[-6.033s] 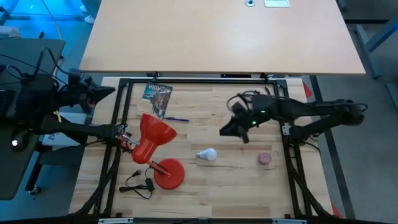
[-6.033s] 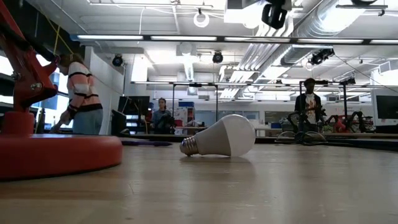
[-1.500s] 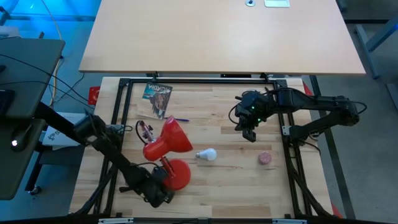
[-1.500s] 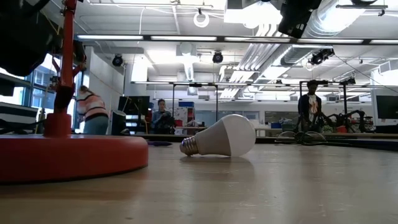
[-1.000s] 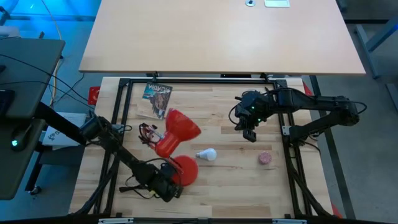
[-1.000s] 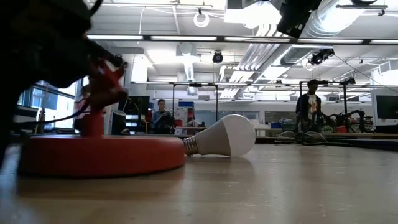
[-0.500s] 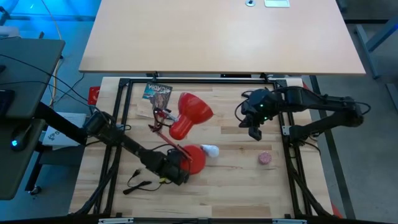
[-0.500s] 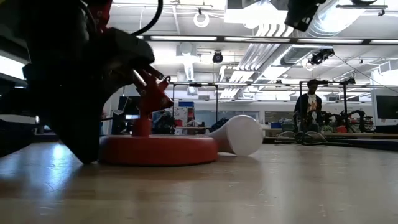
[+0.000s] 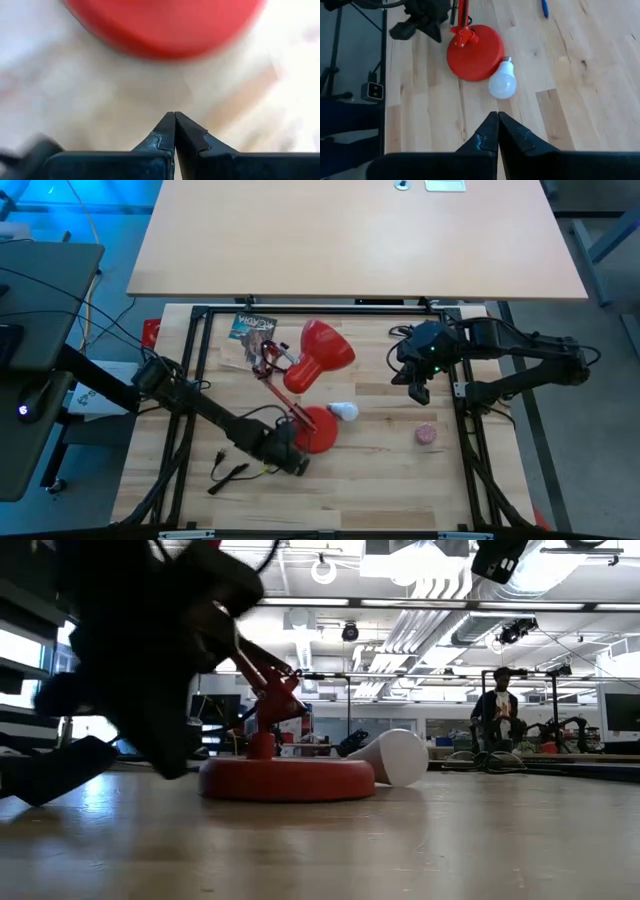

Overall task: Screw lightbulb
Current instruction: Insert the lightbulb on the lamp

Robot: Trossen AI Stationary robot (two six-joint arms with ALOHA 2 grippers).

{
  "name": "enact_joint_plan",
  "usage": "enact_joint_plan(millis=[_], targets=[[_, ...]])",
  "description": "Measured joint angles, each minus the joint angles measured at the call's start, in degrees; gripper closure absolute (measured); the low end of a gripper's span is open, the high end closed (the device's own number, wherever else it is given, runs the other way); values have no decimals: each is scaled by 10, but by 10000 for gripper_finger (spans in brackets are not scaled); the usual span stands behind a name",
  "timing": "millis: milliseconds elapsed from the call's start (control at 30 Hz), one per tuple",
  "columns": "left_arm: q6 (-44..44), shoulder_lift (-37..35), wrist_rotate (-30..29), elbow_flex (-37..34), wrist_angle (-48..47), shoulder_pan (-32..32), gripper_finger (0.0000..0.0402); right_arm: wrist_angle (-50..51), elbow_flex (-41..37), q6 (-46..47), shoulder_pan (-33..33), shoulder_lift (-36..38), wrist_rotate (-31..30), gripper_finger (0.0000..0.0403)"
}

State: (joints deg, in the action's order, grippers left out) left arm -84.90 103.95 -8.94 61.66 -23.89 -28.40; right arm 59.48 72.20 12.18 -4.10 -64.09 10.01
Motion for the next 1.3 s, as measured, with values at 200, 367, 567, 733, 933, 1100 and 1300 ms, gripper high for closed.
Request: enact_joint_plan(millis=[200,367,567,733,933,1100,1300], targets=[[1,27,-19,0,59,8,401,-2,0,-5,0,1,-9,403],[-3,45,-18,1,142,18,401,-2,0,-5,0,1,-12,403],[-20,68,-22,1,149,25,401,-2,0,-5,0,1,-37,403],[-29,71,-54,1,153,35,401,-5,0,7,0,1,-39,403],[-20,70,-86,0,174,59,401,-6,0,8,0,1,-40,403],[-11,70,-93,0,193,87,401,-6,0,8,0,1,-48,403],[42,69,-87,0,192,124,401,-6,0,8,0,1,-51,403]])
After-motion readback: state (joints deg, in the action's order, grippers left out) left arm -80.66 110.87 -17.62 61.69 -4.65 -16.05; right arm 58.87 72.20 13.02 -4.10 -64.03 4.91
